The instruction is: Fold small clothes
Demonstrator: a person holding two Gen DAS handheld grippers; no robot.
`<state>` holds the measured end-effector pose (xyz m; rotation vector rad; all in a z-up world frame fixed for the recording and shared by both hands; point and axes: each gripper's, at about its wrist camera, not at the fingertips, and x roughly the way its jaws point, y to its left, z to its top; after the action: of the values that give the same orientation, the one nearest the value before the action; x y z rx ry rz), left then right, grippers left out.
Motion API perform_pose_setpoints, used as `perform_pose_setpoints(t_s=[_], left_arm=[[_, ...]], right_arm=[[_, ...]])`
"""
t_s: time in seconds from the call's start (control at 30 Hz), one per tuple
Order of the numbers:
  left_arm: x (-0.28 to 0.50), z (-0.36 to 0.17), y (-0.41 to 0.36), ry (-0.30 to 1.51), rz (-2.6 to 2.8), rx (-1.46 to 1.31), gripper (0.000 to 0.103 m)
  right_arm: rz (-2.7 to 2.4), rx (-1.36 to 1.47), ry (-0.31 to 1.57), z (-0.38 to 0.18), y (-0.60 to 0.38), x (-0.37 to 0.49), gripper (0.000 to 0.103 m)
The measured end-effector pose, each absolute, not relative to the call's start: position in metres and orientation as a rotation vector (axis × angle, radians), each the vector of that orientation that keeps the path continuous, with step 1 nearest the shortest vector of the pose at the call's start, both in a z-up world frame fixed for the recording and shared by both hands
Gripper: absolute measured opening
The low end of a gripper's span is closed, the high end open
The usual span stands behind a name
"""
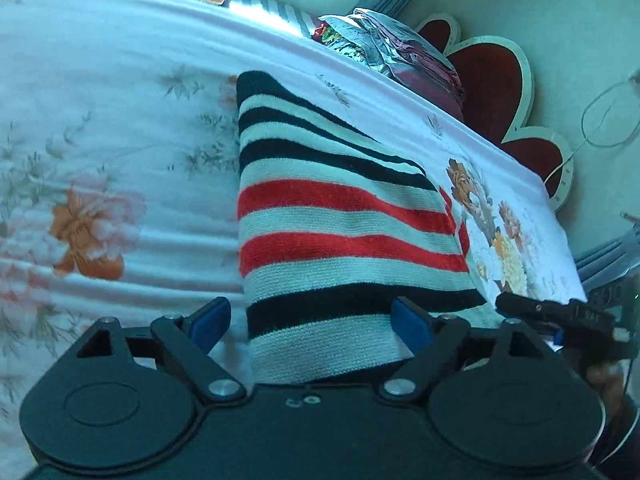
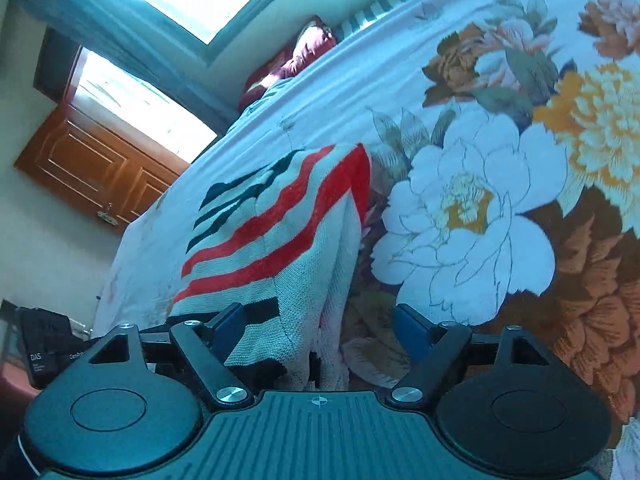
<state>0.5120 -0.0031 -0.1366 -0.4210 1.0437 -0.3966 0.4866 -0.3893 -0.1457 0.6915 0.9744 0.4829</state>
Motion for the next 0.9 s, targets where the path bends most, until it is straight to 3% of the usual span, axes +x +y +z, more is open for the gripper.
perform_pose_setpoints(t_s=[0.33,0.37,0.4,0.43,0.5,0.57,0.67,0.9], left_arm=[[0.527,-0.146,-0.014,1.058,-0.395,-0.474,0.084],[0.527,-0.144,-0.020,1.056,-0.375,-0.431,0.080],[0.525,-0.140,-0.028,1.052,-0.356,-0.381,0.078],[0.524,-0.136,-0.035,1.045,-0.343,-0.335,0.073],[0.521,-0.124,-0.056,1.026,-0.306,-0.206,0.067],[0.516,-0.113,-0.072,1.002,-0.283,-0.093,0.058],[0.508,-0.100,-0.089,0.971,-0.268,0.038,0.052],[0.490,-0.077,-0.092,0.896,-0.318,0.118,0.050]], right_arm=[[0.669,0.743,1.065,-0.160,-0.366,0.522,0.076],[0.664,0.698,1.060,-0.157,-0.359,0.523,0.070],[0.637,0.630,1.058,-0.153,-0.352,0.523,0.051],[0.615,0.553,1.051,-0.148,-0.345,0.523,0.043],[0.591,0.449,1.027,-0.139,-0.333,0.517,0.039],[0.561,0.347,0.994,-0.129,-0.320,0.506,0.037],[0.530,0.244,0.950,-0.116,-0.303,0.495,0.034],[0.500,0.145,0.864,-0.087,-0.282,0.466,0.033]])
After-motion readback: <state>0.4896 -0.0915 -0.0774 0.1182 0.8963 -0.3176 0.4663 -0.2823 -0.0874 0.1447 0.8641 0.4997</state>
